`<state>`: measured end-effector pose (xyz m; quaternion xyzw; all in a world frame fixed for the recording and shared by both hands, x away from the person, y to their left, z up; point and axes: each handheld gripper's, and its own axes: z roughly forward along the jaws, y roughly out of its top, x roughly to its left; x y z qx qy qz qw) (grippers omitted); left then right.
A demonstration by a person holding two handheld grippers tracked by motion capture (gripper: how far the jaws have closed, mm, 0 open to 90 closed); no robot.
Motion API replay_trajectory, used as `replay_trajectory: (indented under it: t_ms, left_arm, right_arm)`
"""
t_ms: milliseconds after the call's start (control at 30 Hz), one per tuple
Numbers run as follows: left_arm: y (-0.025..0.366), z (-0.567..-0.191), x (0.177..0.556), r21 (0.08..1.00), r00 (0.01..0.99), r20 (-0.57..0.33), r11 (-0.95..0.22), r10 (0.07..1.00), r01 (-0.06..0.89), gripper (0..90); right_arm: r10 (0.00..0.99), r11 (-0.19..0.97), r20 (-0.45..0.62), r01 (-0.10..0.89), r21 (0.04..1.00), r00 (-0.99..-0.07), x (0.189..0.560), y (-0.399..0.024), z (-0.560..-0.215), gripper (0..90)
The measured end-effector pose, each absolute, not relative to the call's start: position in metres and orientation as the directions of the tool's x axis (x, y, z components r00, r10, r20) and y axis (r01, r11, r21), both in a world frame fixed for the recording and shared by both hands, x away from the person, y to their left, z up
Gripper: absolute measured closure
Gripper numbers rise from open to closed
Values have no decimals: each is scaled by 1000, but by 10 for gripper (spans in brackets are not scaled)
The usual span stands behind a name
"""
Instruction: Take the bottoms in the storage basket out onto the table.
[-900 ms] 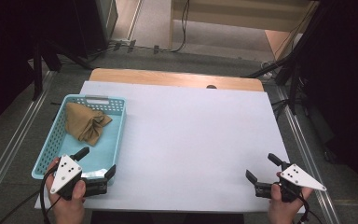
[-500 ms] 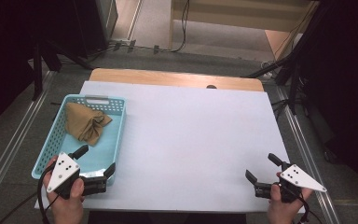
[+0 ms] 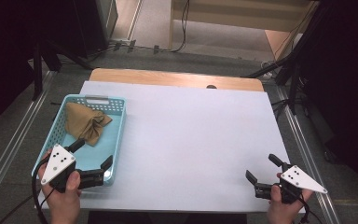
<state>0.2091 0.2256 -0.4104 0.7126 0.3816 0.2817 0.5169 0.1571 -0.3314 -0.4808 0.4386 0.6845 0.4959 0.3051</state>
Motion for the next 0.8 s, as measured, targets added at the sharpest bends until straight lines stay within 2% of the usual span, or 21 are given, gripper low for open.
replay_trajectory:
  t_ms: [800]
  left_arm:
    - [234,-354,242,958,524,74,-207,849,200,0]
  right_arm:
    - [907,115,24,304,946,-420,158,-329,-484,0]
